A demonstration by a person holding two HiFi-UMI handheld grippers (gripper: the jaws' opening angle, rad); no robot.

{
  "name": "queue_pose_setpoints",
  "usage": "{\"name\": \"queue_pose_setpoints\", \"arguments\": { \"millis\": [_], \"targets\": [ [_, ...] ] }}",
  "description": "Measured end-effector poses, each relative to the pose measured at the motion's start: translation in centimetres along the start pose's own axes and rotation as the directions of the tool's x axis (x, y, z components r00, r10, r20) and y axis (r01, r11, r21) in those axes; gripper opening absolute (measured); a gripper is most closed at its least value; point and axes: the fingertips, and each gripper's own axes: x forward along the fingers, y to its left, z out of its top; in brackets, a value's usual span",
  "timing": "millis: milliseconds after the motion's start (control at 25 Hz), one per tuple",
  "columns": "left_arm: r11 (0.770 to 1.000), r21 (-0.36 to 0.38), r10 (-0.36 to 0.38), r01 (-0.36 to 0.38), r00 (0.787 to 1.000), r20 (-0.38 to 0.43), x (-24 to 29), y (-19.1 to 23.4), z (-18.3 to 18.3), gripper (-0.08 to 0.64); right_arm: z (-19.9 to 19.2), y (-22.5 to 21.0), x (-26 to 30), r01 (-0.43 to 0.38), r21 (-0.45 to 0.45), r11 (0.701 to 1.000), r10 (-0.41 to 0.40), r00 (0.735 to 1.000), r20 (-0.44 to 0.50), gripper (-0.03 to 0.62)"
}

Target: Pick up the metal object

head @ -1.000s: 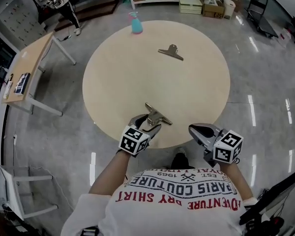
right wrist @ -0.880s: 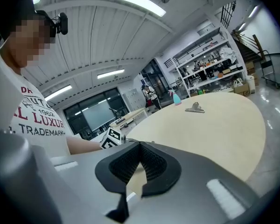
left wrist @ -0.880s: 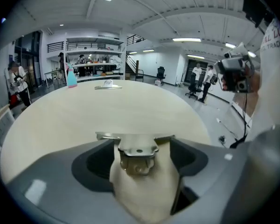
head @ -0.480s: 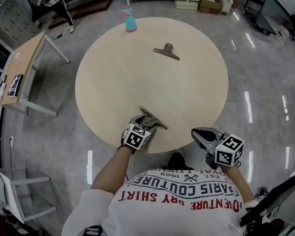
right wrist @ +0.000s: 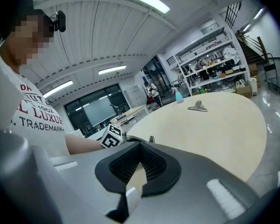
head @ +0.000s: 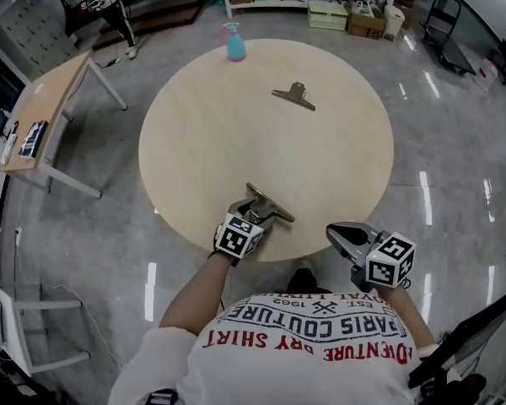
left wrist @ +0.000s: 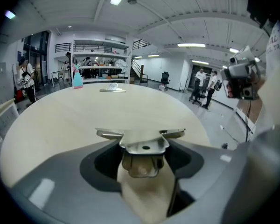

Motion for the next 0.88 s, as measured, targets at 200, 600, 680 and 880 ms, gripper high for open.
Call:
{"name": "queue_pose_setpoints", "arguments": {
  "millis": [200, 600, 680, 880],
  "targets": [
    [0.999, -0.027, -0.016, 0.022, 0.982, 0.186, -7.6, -1.8, 5.1, 0.284, 1.6, 2.0, 0.6, -0.020, -0.057, 0.998, 0.022, 0.999, 0.030, 0.000],
    [0.999, 0.037, -0.048, 0.034, 0.862, 0.504, -22.6, -5.0, 13.1, 0.284, 6.9, 5.8, 1.5, -0.034, -0.193, 0.981, 0.060, 0.990, 0.128, 0.000],
    [0.999, 0.040, -0.040, 0.023, 0.862, 0.505, -22.9, -5.1, 12.9, 0.284, 7.0, 6.4, 1.5, -0.038, -0.207, 0.978, 0.066, 0.989, 0.132, 0.000],
    [0.998, 0.055, -0.036, 0.009, 0.867, 0.497, -23.3, -5.5, 12.5, 0.284, 7.3, 7.4, 1.4, -0.041, -0.223, 0.974, 0.074, 0.987, 0.142, 0.000]
  ]
}}
